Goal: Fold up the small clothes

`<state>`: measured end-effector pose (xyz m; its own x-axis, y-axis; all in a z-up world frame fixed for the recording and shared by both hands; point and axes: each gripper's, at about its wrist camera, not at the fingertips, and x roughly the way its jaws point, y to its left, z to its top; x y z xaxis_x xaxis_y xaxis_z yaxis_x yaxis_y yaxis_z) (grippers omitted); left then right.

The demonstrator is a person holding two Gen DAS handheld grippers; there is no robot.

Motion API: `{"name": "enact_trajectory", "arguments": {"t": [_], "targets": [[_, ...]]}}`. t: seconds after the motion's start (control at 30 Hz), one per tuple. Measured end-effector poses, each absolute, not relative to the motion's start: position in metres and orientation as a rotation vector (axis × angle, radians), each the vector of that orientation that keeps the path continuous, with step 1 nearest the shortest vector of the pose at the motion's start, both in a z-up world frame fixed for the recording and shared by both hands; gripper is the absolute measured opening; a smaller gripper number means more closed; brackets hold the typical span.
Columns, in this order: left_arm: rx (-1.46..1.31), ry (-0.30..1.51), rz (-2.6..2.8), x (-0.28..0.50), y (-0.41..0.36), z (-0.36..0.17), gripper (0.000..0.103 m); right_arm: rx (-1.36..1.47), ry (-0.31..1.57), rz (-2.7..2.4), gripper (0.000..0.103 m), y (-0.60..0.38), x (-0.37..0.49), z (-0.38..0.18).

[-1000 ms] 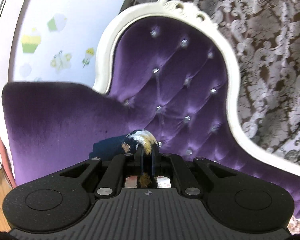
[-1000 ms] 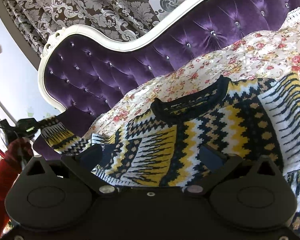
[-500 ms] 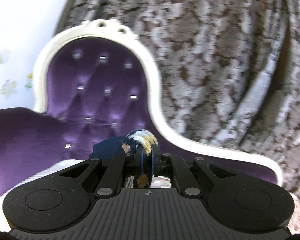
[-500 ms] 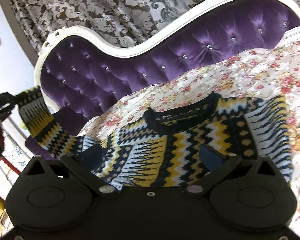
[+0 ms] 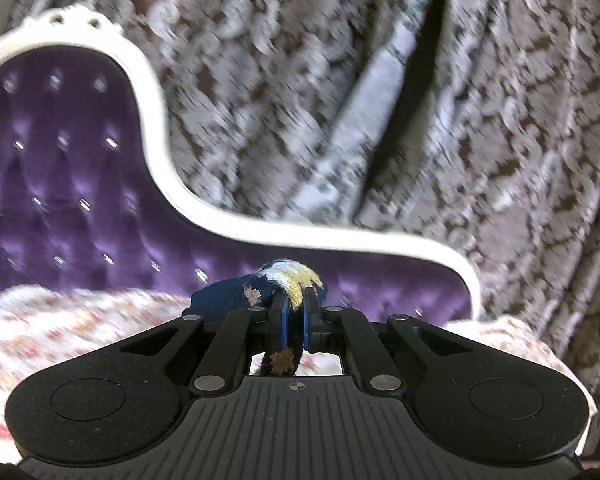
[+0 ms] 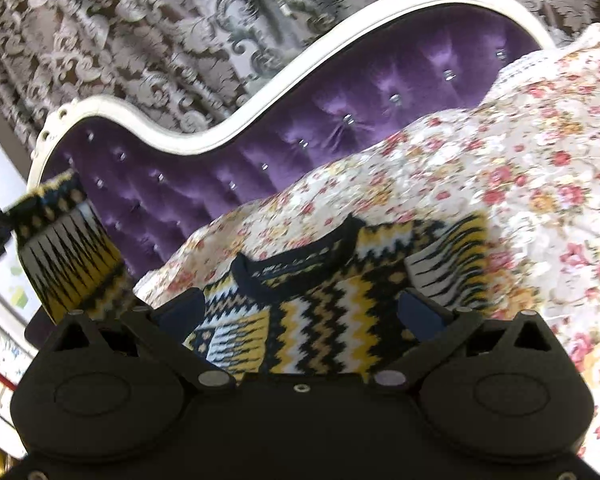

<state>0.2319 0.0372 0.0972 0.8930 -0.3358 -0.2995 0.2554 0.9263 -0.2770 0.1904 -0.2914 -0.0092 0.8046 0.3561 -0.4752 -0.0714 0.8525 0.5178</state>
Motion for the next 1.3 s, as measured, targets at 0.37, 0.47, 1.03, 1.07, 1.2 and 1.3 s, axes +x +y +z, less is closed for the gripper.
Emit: {"name": "enact_trajectory", "arguments": {"t": [0.37,0.47,1.03,1.07,1.2,1.3], "targets": [[-0.249,0.533,-0.391,0.238,-0.042,0.007,0.007,0.552,0.593,0.15,0.103,-0.317,0.195,-0.008],[-0.217,0.557,-0.408,0.237,-0.057,-0.008,0.008,0.551,0.599,0.136,0.103,-0.319,0.197,-0.009],[-0.012,0.403,-0.414,0.193,-0.04,0.003,0.074,0.545,0.61,0.102,0.103,-0.324,0.2,-0.012],[0.016,0.401,-0.377,0.194,-0.032,0.002,0.074,0.536,0.615,0.105,0.103,-0.322,0.2,-0.013],[0.009,0.459,-0.202,0.21,0.008,-0.011,0.074,0.484,0.638,0.136,0.103,-0.312,0.204,-0.014],[-0.054,0.534,-0.052,0.228,0.045,-0.027,0.074,0.438,0.638,0.146,0.103,-0.302,0.204,-0.014]]}}
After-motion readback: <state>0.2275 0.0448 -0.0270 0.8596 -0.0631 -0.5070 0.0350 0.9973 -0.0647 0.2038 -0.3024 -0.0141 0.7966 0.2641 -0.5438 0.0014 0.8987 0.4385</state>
